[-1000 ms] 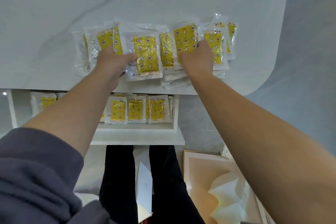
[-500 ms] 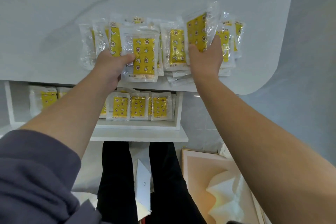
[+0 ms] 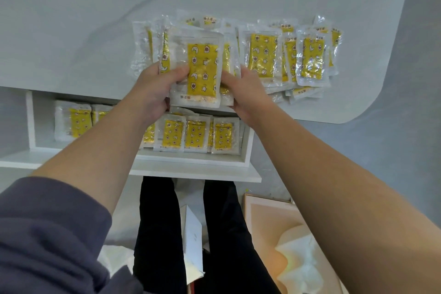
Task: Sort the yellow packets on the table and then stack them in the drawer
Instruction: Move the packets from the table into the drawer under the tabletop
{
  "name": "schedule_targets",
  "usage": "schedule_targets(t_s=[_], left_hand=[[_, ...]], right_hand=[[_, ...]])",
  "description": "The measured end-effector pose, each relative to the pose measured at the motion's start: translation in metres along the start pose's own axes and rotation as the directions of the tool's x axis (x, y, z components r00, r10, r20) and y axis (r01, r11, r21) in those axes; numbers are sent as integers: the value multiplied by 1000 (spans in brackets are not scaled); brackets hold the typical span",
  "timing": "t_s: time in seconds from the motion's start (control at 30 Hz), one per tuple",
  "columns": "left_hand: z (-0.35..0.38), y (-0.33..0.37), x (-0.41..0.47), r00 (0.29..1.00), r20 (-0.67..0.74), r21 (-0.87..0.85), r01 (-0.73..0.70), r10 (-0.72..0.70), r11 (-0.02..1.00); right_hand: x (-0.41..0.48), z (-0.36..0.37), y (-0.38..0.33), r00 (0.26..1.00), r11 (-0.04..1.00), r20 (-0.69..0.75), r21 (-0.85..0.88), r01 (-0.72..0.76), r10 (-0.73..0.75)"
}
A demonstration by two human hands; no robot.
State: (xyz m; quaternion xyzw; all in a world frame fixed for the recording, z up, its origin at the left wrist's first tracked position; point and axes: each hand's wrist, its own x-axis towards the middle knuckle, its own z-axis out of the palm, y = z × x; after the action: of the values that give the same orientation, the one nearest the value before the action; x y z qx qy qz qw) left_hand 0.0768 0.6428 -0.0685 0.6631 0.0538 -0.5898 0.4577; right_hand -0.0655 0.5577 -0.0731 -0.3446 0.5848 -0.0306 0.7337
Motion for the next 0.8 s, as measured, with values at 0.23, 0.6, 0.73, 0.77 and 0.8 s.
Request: schedule_targets(t_s=[0.23, 0.6, 0.73, 0.77, 0.8], left_hand=[[-99, -29, -10, 983, -141, 21, 125, -121, 992], [-177, -116, 38, 927, -327, 373, 305, -184, 876], [-154, -148, 71, 937, -344, 506, 238, -59, 829], [-152, -154, 76, 937, -347, 545, 234, -37, 805], [-154, -160, 77, 936, -351, 565, 232, -23, 792]], right_hand=[[-22, 15, 33, 996, 997, 41, -3, -78, 78], [19, 44, 184, 942, 946, -184, -109, -305, 282], [52, 50, 217, 921, 941, -308, -163, -297, 237], [57, 49, 221, 916, 943, -334, -167, -287, 220], [60, 49, 222, 915, 949, -354, -169, -266, 193]])
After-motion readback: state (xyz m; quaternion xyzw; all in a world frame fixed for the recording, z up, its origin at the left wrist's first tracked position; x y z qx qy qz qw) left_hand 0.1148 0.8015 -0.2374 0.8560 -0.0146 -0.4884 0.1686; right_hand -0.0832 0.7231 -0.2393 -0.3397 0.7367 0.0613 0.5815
